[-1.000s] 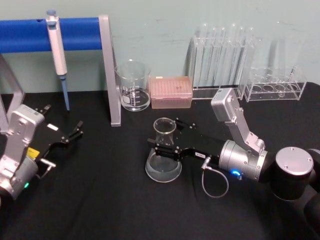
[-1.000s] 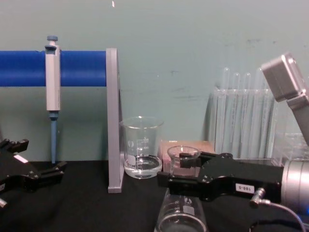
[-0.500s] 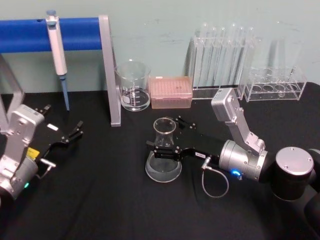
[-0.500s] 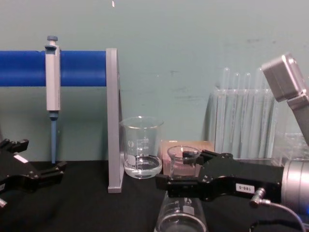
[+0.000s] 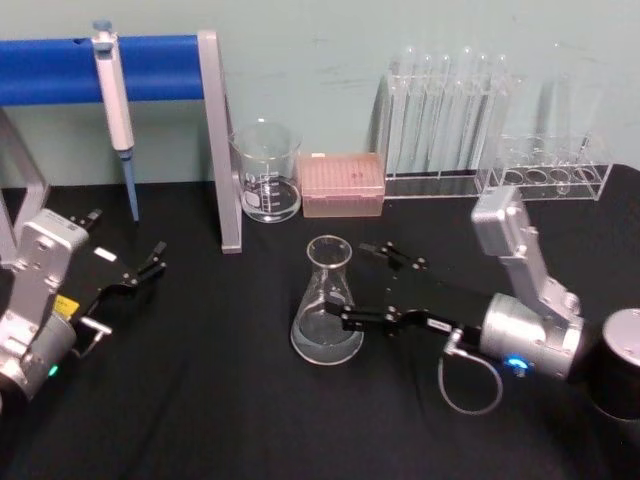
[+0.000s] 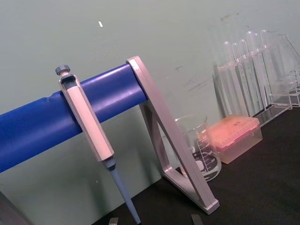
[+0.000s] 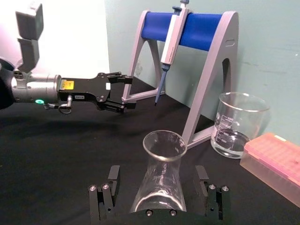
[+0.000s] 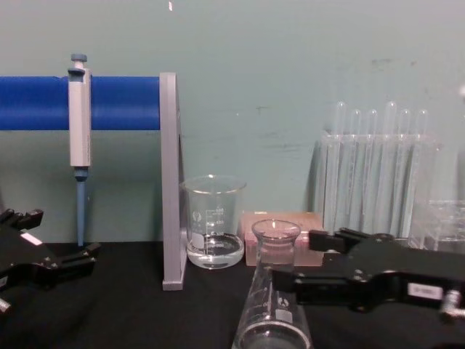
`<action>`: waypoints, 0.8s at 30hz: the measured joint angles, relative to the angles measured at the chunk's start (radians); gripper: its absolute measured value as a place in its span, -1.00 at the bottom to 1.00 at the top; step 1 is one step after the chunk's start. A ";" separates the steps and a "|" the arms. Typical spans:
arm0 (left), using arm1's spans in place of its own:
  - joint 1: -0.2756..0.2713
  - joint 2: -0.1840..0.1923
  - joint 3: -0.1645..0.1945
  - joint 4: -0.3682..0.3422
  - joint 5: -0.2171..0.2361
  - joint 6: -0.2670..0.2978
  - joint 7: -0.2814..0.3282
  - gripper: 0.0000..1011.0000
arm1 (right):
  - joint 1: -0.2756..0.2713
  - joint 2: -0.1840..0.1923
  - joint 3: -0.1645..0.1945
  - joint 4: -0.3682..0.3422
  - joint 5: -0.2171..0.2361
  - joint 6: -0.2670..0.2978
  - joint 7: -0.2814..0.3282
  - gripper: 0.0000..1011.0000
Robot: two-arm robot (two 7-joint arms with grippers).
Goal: Grasp the erlenmeyer flask with one hand, shake it three times, then place it back.
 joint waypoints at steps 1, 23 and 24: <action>0.000 0.000 0.000 0.000 0.000 0.000 0.000 0.98 | -0.014 0.015 0.007 -0.020 0.008 0.001 0.001 0.98; 0.000 0.000 0.000 0.000 0.000 0.000 0.000 0.98 | -0.129 -0.015 0.160 -0.091 -0.020 -0.058 -0.296 0.98; 0.000 0.000 0.000 0.000 0.000 0.000 0.000 0.98 | -0.128 -0.027 0.165 -0.083 -0.028 -0.059 -0.315 0.98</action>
